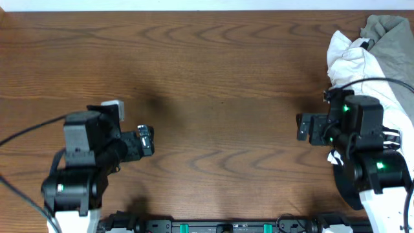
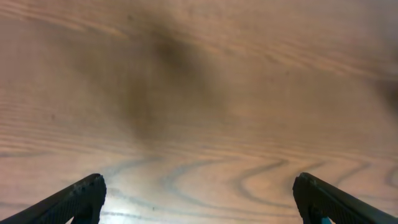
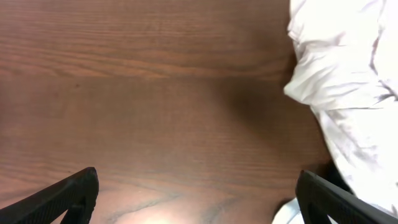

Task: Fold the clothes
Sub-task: 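Reach the right gripper into the clothes pile and grasp the white shirt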

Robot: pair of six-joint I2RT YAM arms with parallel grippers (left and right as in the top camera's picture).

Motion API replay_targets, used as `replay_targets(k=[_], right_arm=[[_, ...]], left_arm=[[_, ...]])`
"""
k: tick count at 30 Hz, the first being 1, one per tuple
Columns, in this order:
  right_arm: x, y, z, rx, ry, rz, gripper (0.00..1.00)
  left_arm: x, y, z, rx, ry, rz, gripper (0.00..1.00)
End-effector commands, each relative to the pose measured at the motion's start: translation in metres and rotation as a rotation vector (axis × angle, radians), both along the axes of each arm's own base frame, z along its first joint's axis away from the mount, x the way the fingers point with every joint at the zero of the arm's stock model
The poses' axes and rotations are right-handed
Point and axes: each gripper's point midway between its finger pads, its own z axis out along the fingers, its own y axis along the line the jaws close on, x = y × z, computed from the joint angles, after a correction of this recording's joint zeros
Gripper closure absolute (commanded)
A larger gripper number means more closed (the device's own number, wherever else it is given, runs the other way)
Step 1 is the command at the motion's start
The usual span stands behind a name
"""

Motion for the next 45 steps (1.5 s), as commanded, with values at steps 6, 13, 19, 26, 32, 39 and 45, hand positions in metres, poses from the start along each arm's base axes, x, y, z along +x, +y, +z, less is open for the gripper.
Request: replay_targets(k=[6, 13, 19, 26, 32, 39, 45], right_arm=[[0.024, -0.101, 0.046, -0.193, -0.047, -0.366, 0.01], [0.024, -0.189, 0.015, -0.233, 0.123, -0.576, 0.02], [0.019, -0.215, -0.043, -0.21, 0.324, -0.616, 0.15], [0.024, -0.22, -0.075, -0.197, 0.412, -0.61, 0.22], [0.023, -0.221, -0.095, -0.194, 0.469, -0.603, 0.22], [0.025, -0.222, -0.108, -0.188, 0.498, -0.599, 0.44], [0.026, -0.222, -0.102, -0.189, 0.474, -0.608, 0.95]], left_arm=[[0.003, 0.0, 0.002, 0.004, 0.008, -0.016, 0.02], [0.003, 0.0, 0.002, 0.004, 0.009, -0.016, 0.02], [0.003, 0.0, 0.002, 0.004, 0.009, -0.016, 0.02], [0.003, 0.0, 0.002, 0.004, 0.009, -0.016, 0.02], [0.003, 0.0, 0.002, 0.004, 0.009, -0.016, 0.02], [0.003, 0.0, 0.002, 0.004, 0.009, -0.016, 0.02], [0.003, 0.0, 0.002, 0.004, 0.009, -0.016, 0.02]])
